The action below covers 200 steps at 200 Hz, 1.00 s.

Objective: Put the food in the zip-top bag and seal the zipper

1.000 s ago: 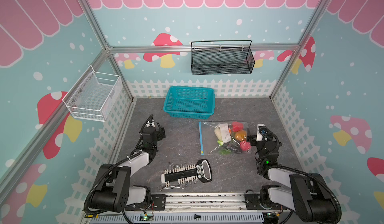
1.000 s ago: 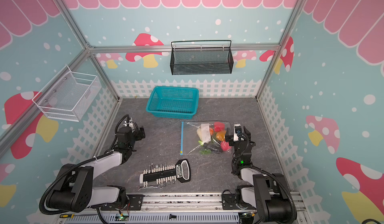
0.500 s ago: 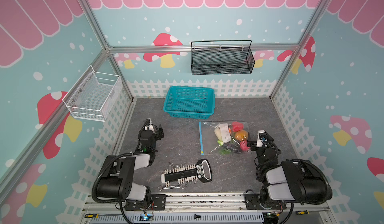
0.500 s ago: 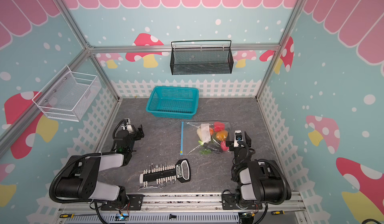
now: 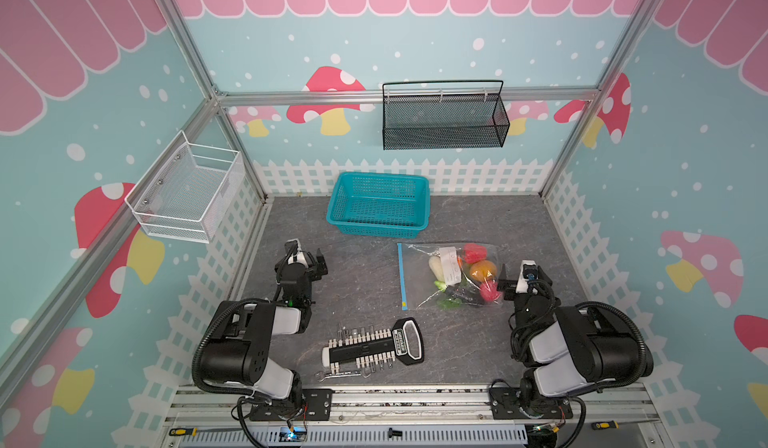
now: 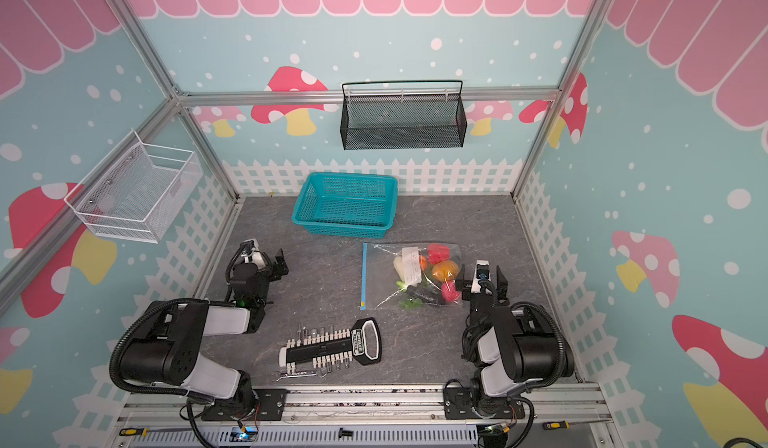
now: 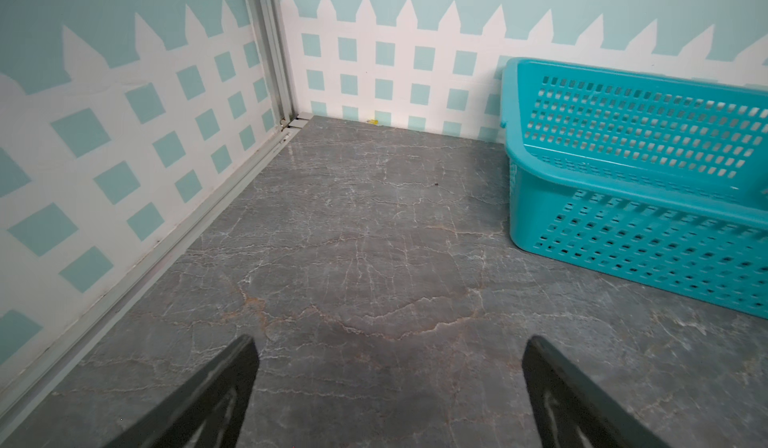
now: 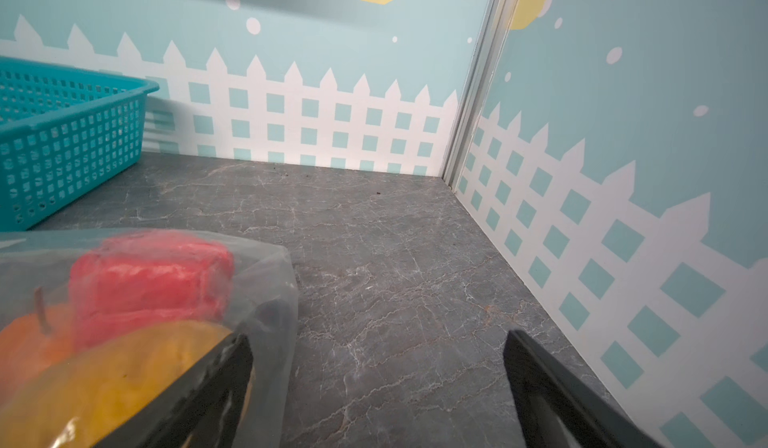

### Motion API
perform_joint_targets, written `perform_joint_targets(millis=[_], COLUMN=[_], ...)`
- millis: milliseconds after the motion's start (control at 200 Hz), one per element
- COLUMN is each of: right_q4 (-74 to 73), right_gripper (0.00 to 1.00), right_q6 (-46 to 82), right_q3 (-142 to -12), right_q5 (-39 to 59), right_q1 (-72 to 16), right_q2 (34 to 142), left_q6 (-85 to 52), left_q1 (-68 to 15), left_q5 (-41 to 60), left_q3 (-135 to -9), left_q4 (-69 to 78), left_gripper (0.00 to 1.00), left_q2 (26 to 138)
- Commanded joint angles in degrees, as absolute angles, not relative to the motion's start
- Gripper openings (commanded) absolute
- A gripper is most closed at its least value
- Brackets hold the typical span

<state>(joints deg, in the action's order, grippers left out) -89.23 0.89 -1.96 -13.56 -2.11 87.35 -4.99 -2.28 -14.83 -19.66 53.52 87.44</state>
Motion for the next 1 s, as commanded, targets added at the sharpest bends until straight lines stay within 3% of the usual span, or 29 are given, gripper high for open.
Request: perform_joint_targets(millis=[0,155,205,996], right_q4=[-89.06,-75.74,-75.42,-73.13], right_gripper=[0.95,0.97,1.0,0.98], right_q6=[1.49,0.92,1.68,0.2], right_q3=[-3.35,-11.33,-11.34,-12.96], right_q5=[-14.61,-12.66,-12.35,-8.48], right_q1=[-1.85,-1.79,-1.17,-0.78], right_q2=[86.92,87.61,87.38,87.96], left_q6=[-5.58,-5.23,-5.24,-5.21], left_q1=[-1.86,-1.86,-1.83,-1.85], left_q5=[-16.56,-15.87,-15.9,-15.89], left_q3=[-20.97,-21.71,-21.63,-21.62], left_q4=[53.2,51.98,52.03,52.03], left_gripper=[1.0,1.0,1.0,1.0], left_q2=[87.98,88.12,88.08,88.07])
